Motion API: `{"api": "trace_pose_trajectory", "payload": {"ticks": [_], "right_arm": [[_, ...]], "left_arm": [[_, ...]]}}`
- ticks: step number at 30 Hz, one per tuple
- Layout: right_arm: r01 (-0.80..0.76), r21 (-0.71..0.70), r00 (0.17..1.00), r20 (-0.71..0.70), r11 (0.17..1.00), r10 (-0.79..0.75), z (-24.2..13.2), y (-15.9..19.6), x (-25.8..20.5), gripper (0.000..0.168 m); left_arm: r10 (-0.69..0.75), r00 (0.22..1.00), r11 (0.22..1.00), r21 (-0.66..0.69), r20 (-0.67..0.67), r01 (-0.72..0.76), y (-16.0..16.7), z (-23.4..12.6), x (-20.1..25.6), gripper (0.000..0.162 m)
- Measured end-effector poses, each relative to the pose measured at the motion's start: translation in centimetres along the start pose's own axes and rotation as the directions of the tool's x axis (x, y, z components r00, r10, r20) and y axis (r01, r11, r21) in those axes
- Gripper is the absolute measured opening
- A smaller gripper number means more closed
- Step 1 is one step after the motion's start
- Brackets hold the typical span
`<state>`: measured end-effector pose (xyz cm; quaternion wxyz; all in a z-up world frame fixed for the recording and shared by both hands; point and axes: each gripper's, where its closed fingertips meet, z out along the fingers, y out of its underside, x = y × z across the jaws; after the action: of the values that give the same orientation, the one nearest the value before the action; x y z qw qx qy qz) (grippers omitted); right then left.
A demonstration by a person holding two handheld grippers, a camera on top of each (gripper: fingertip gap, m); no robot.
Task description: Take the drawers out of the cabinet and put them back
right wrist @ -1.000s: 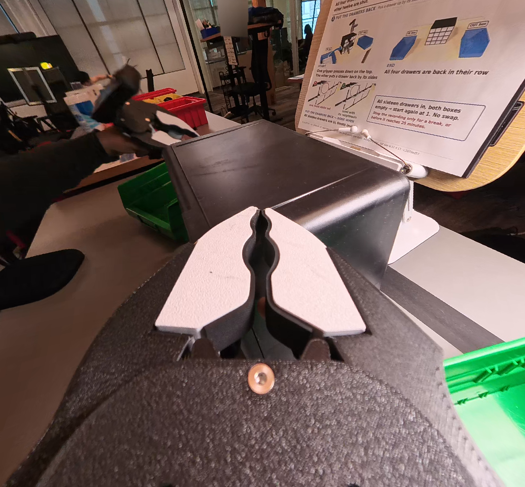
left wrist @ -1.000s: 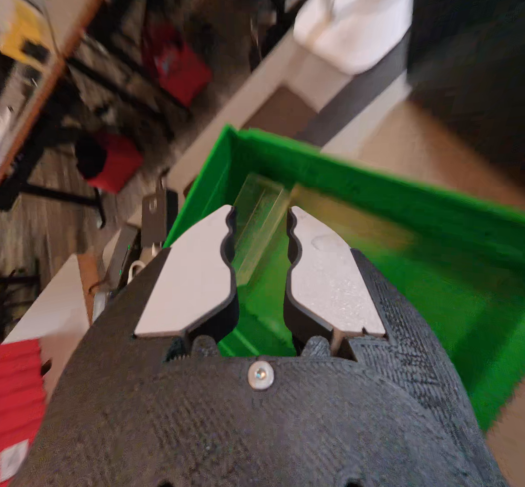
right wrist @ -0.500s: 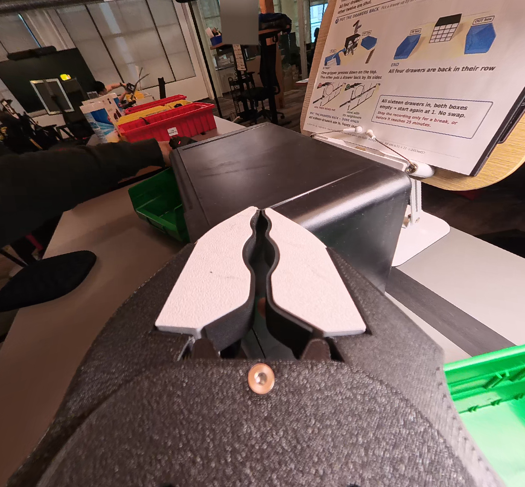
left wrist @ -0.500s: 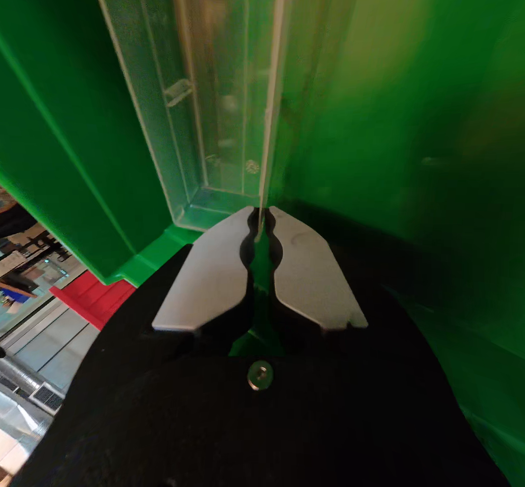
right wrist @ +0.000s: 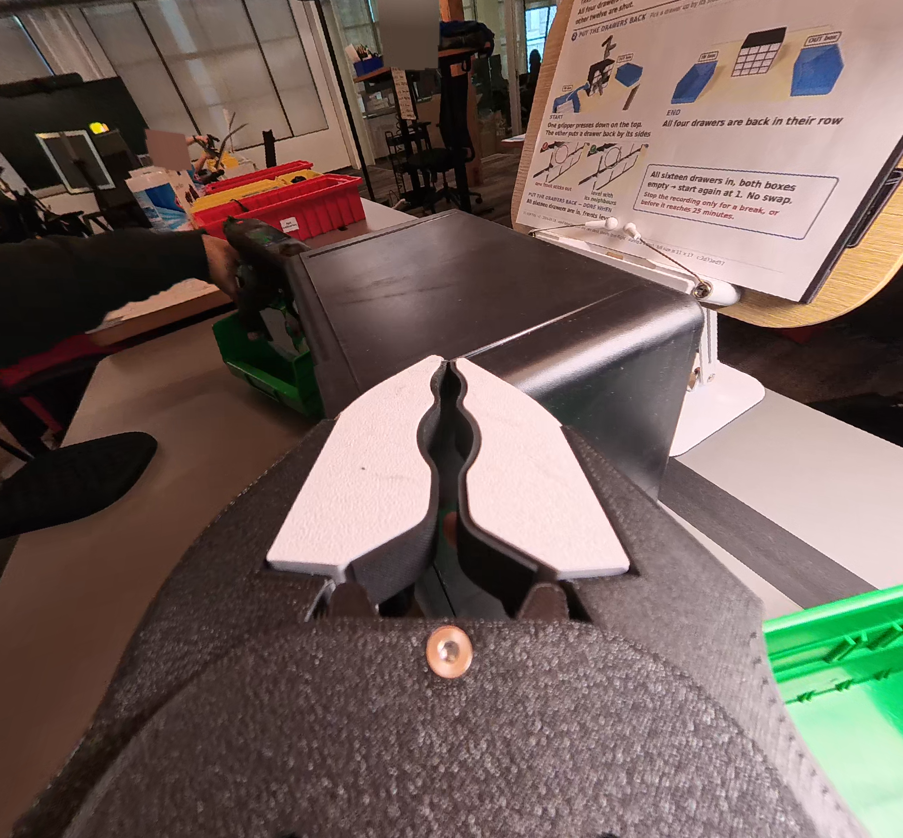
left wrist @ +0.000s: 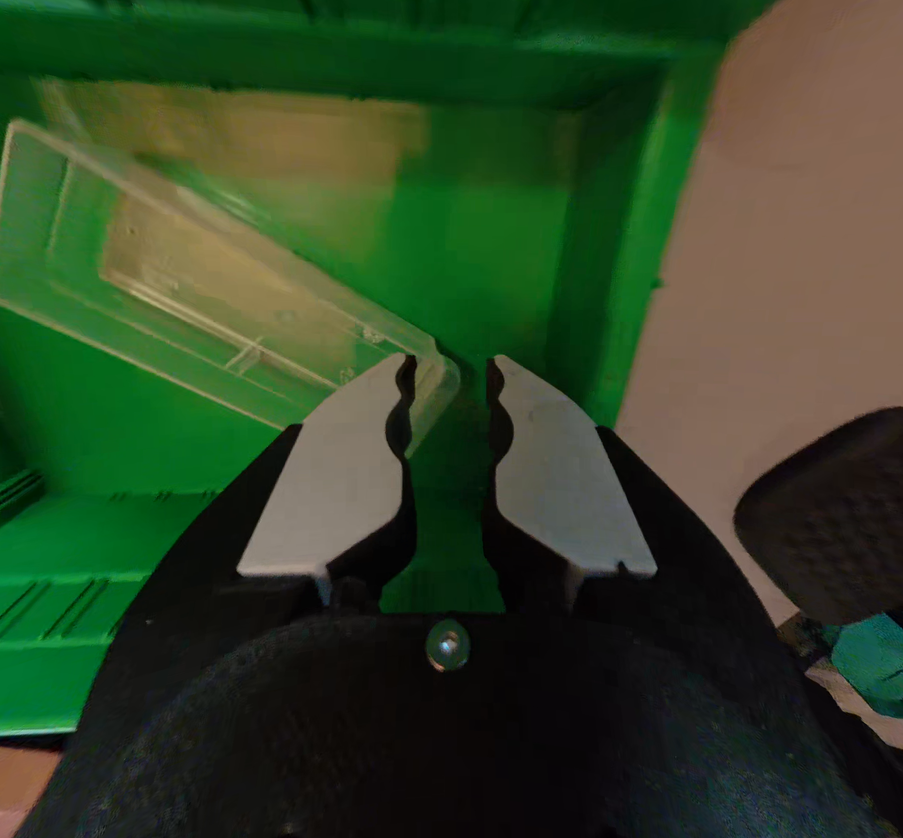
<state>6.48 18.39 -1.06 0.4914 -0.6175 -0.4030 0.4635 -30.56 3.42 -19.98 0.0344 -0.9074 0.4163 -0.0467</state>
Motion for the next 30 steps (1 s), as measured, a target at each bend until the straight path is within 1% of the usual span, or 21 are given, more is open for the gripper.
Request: {"api": "trace_pose_trajectory", "payload": {"ticks": [1, 2, 4, 8, 10, 11, 12, 14, 16, 19, 22, 25, 27, 30], "right_arm": [[-0.002, 0.002, 1.000, 0.002, 1.000, 0.002, 0.0, 0.0, 0.0, 0.000], [-0.005, 0.003, 1.000, 0.005, 1.000, 0.005, 0.0, 0.0, 0.0, 0.000], [-0.008, 0.006, 1.000, 0.009, 1.000, 0.008, 0.0, 0.0, 0.0, 0.000], [-0.007, 0.005, 1.000, 0.008, 1.000, 0.007, 0.0, 0.0, 0.0, 0.000], [-0.006, 0.004, 1.000, 0.005, 1.000, 0.006, 0.0, 0.0, 0.0, 0.000], [-0.006, 0.005, 1.000, 0.004, 1.000, 0.006, 0.0, 0.0, 0.0, 0.000], [-0.006, 0.005, 1.000, 0.003, 1.000, 0.006, 0.0, 0.0, 0.0, 0.000], [-0.006, 0.005, 1.000, 0.004, 1.000, 0.006, 0.0, 0.0, 0.0, 0.000], [-0.007, 0.006, 1.000, 0.005, 1.000, 0.007, 0.0, 0.0, 0.0, 0.000], [-0.008, 0.007, 1.000, 0.006, 1.000, 0.008, 0.0, 0.0, 0.0, 0.000], [-0.006, 0.005, 1.000, 0.004, 1.000, 0.006, 0.0, 0.0, 0.0, 0.000], [-0.005, 0.005, 1.000, 0.000, 1.000, 0.005, 0.0, 0.0, 0.0, 0.000], [-0.004, 0.005, 1.000, -0.004, 1.000, 0.004, 0.0, 0.0, 0.0, 0.000], [0.002, 0.002, 1.000, -0.014, 1.000, -0.002, 0.0, 0.0, 0.0, 0.000]], "left_arm": [[0.012, 1.000, 1.000, 0.026, -0.012, -0.012, -0.2, -0.4, 0.5, 0.030], [0.021, 1.000, 0.999, 0.036, -0.008, -0.020, -0.2, -0.9, 0.7, 0.034], [0.044, 0.998, 0.999, 0.013, 0.037, -0.045, 0.5, -1.3, 0.5, 0.039], [0.126, 0.979, 0.991, -0.058, 0.162, -0.118, 2.0, -0.4, -0.7, 0.039], [0.166, 0.963, 0.985, -0.086, 0.214, -0.151, 2.3, 0.5, -1.1, 0.036], [0.187, 0.953, 0.981, -0.097, 0.239, -0.168, 2.3, 0.9, -1.2, 0.031], [0.203, 0.944, 0.978, -0.101, 0.258, -0.183, 2.2, 1.2, -1.2, 0.020], [0.203, 0.937, 0.979, -0.093, 0.286, -0.184, 1.9, 1.1, -1.1, 0.019], [0.181, 0.938, 0.983, -0.070, 0.295, -0.167, 1.5, 0.2, -0.7, 0.018], [0.162, 0.941, 0.987, -0.035, 0.297, -0.159, 0.8, -2.2, 0.7, 0.018], [0.185, 0.938, 0.982, -0.011, 0.295, -0.190, -0.4, -5.1, 3.2, 0.018], [0.228, 0.939, 0.966, 0.058, 0.258, -0.250, -2.9, -8.3, 7.4, 0.018], [0.267, 0.943, 0.946, 0.131, 0.196, -0.295, -5.1, -10.2, 11.0, 0.018], [0.365, 0.928, 0.892, 0.258, 0.077, -0.372, -8.5, -11.9, 16.8, 0.018]]}}
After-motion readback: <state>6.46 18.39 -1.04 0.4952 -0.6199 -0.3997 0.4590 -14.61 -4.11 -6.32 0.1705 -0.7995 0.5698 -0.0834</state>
